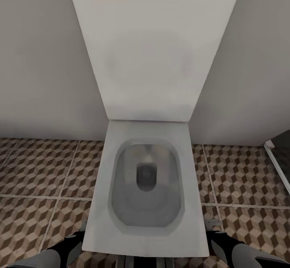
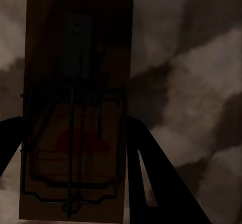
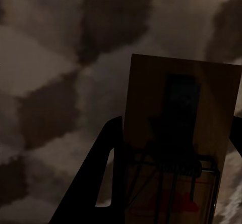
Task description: Take the four mousetraps from the cabinet in the bathroom and place them on the bathroom floor. Make sure all four end up on the same floor surface, and ensure that at least two of them are either under or directly next to the same bathroom sink.
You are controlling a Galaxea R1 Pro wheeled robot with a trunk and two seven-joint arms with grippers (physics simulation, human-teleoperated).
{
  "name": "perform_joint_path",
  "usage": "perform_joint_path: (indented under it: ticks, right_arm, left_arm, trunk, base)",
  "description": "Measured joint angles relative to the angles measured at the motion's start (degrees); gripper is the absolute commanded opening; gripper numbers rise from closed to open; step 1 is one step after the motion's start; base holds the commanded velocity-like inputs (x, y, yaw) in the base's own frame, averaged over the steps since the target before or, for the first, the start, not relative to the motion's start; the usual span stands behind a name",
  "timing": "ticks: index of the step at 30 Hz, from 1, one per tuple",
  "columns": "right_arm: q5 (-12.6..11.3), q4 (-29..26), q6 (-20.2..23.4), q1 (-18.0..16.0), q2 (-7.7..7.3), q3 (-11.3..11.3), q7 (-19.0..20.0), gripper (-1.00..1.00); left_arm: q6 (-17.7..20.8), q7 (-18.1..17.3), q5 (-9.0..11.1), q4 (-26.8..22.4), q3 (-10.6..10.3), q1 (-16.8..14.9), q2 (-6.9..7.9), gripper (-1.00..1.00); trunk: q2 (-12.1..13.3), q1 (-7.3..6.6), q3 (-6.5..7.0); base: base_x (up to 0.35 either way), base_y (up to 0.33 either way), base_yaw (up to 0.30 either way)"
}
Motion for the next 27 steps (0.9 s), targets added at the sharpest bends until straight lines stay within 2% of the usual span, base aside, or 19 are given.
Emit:
perform_joint_path:
  ticks: [27]
  right_arm:
    - [-0.7, 0.06, 0.23, 0.01, 0.42, -0.24, -0.08, -1.0]
  left_arm:
    - [0.0, 0.0, 0.0, 0.0, 0.0, 0.0, 0.0, -1.0]
  trunk:
    - [0.0, 0.0, 0.0]
  base:
    - [0.0, 0.0, 0.0]
